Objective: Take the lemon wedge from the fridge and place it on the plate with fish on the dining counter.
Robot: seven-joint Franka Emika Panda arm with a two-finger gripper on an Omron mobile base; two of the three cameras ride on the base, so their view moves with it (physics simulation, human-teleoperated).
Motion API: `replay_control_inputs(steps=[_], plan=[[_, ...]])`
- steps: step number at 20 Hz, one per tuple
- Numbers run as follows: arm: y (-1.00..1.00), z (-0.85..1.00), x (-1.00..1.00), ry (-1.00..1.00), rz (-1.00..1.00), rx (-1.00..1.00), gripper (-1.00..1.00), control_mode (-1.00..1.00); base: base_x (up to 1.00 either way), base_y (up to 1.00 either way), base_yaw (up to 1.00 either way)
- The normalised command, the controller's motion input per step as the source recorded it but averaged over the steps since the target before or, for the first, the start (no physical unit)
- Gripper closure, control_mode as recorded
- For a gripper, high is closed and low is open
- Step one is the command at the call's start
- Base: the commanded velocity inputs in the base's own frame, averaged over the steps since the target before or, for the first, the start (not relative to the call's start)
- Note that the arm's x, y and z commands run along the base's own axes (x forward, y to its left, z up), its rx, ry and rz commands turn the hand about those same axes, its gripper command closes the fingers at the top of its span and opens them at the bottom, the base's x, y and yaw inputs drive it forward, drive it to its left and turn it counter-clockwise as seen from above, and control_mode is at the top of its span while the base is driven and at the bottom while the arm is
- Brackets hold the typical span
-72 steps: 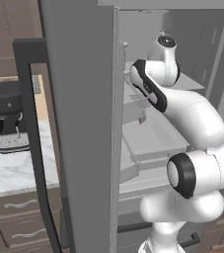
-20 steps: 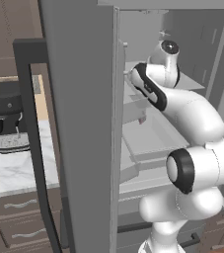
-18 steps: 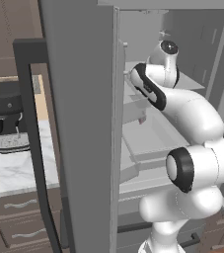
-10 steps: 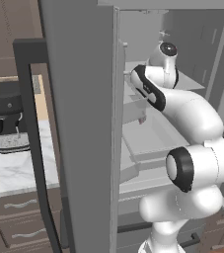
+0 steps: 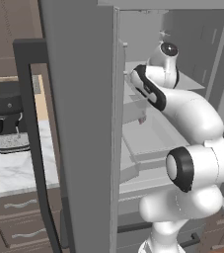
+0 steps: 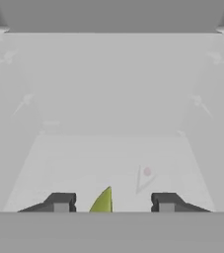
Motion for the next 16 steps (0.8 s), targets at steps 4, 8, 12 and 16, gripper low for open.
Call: replay_control_inputs(steps=[4, 8, 12, 16], plan=[[0.0, 0.0, 0.0, 0.0, 0.0, 0.0, 1.0, -1.0, 0.0, 0.0, 0.0], [0.0, 0.0, 0.0, 0.0, 0.0, 0.0, 1.0, -1.0, 0.0, 0.0, 0.0], [0.0, 0.0, -0.19, -0.01, 0.0, 0.0, 1.0, -1.0, 0.0, 0.0, 0.0], [0.0, 0.01, -0.59, -0.08, 0.0, 0.0, 1.0, -1.0, 0.0, 0.0, 0.0]])
